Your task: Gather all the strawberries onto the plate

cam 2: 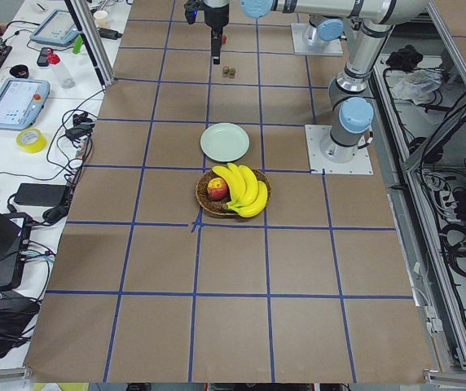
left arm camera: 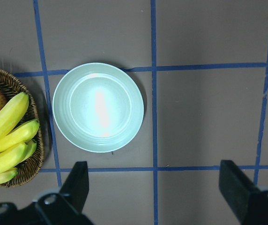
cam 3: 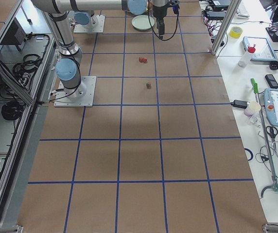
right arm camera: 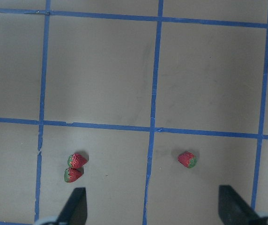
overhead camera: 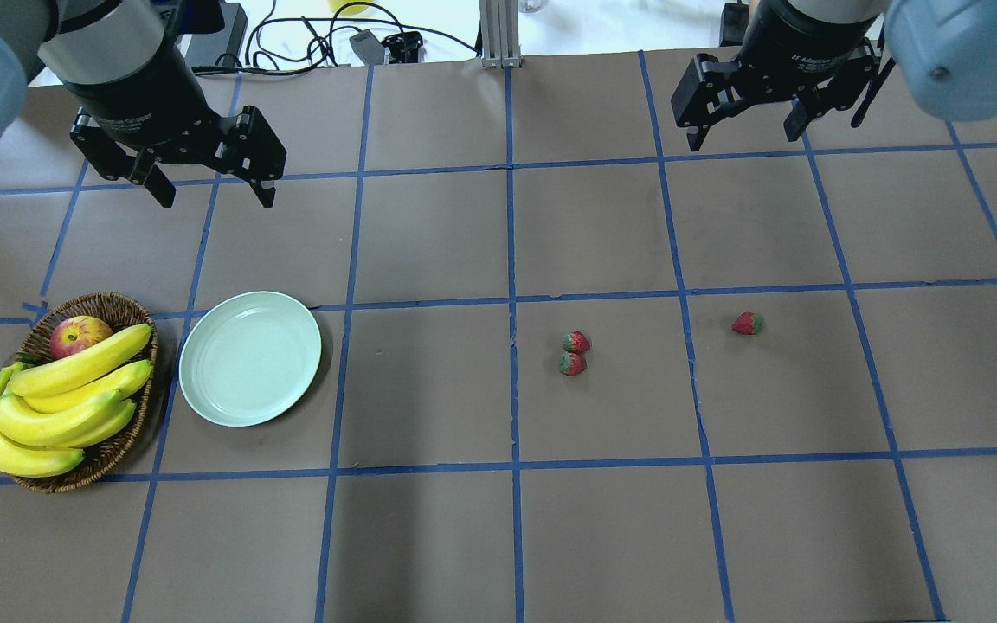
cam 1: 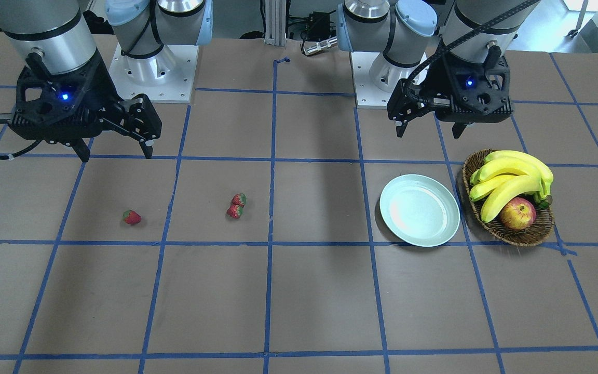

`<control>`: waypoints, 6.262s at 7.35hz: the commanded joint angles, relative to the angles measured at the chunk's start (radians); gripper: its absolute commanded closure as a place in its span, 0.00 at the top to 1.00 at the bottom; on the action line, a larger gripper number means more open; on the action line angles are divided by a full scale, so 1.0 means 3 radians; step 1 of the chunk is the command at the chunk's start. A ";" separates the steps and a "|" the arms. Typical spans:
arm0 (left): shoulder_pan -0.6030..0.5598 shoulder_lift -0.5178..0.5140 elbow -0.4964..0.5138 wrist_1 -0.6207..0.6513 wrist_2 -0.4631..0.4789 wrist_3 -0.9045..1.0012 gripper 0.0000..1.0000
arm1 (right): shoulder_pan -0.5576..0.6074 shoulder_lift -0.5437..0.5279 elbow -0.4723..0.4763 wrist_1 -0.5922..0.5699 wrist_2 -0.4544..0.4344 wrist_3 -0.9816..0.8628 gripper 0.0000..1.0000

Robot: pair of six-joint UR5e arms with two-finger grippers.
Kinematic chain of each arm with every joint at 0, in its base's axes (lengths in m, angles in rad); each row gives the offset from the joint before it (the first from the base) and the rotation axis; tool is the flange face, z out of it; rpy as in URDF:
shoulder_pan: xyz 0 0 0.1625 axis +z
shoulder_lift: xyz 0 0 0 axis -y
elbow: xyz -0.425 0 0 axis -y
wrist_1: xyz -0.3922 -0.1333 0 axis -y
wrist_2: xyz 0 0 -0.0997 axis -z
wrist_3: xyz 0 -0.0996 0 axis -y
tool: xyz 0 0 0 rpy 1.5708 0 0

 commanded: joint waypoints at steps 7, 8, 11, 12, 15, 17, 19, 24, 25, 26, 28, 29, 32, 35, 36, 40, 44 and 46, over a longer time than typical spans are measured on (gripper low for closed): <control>0.0005 0.0000 0.0009 0.0000 -0.0002 0.0005 1.00 | 0.0002 -0.0003 0.0010 0.0026 -0.0026 -0.0005 1.00; 0.0005 0.0000 0.0004 0.0005 -0.0002 -0.0005 1.00 | 0.0002 -0.0003 0.0010 0.0026 -0.0026 -0.0005 1.00; 0.0015 0.0005 0.0004 0.0000 -0.0002 -0.0005 1.00 | 0.0002 -0.0003 0.0015 0.0047 -0.0026 -0.0005 1.00; 0.0026 0.0005 0.0009 0.0005 -0.0002 0.0000 1.00 | 0.0007 -0.0003 0.0020 0.0052 -0.0016 0.0005 1.00; 0.0010 -0.0005 0.0004 0.0005 -0.0007 -0.0015 1.00 | 0.0486 0.0231 0.0025 0.0011 0.0010 0.0544 1.00; 0.0005 0.0000 -0.0001 0.0005 -0.0007 -0.0020 1.00 | 0.0635 0.0523 0.0177 -0.0146 0.0056 0.0960 1.00; 0.0000 0.0000 -0.0007 0.0005 -0.0007 -0.0031 1.00 | 0.0722 0.0646 0.0768 -0.0920 0.0056 0.1093 1.00; 0.0000 0.0010 -0.0007 0.0005 -0.0042 -0.0036 1.00 | 0.0728 0.1213 0.1263 -0.1789 0.0143 0.1140 0.97; 0.0000 0.0005 -0.0012 0.0005 -0.0042 -0.0036 1.00 | 0.0728 0.1219 0.1258 -0.1789 0.0193 0.1140 0.83; -0.0005 0.0010 -0.0032 0.0005 -0.0037 -0.0036 1.00 | 0.0728 0.1219 0.1257 -0.1779 0.0204 0.1140 0.53; 0.0000 0.0020 -0.0042 0.0005 -0.0037 -0.0036 1.00 | 0.0733 0.1219 0.1263 -0.1738 0.0377 0.1166 0.25; -0.0005 0.0015 -0.0042 0.0005 -0.0042 -0.0036 1.00 | 0.0733 0.1214 0.1258 -0.1728 0.0393 0.1191 0.25; 0.0000 0.0020 -0.0042 0.0015 -0.0037 -0.0015 1.00 | 0.0733 0.1204 0.1070 -0.1610 0.0398 0.1207 0.22; 0.0000 0.0015 -0.0063 0.0036 -0.0017 -0.0005 1.00 | 0.0956 0.1224 0.0859 -0.1533 0.0746 0.1767 0.23; 0.0000 0.0020 -0.0068 0.0036 -0.0017 -0.0005 1.00 | 0.1196 0.1275 0.0833 -0.1619 0.0726 0.2007 0.23; 0.0000 0.0036 -0.0073 0.0036 -0.0027 -0.0015 1.00 | 0.1510 0.1552 0.0680 -0.1840 0.0741 0.2183 0.64; 0.0000 0.0046 -0.0083 0.0036 -0.0032 -0.0015 1.00 | 0.1292 0.1215 0.0766 -0.1713 0.0406 0.1776 1.00; 0.0000 0.0061 -0.0099 0.0010 -0.0002 -0.0005 1.00 | 0.0965 0.0990 0.1214 -0.1788 0.0099 0.1399 1.00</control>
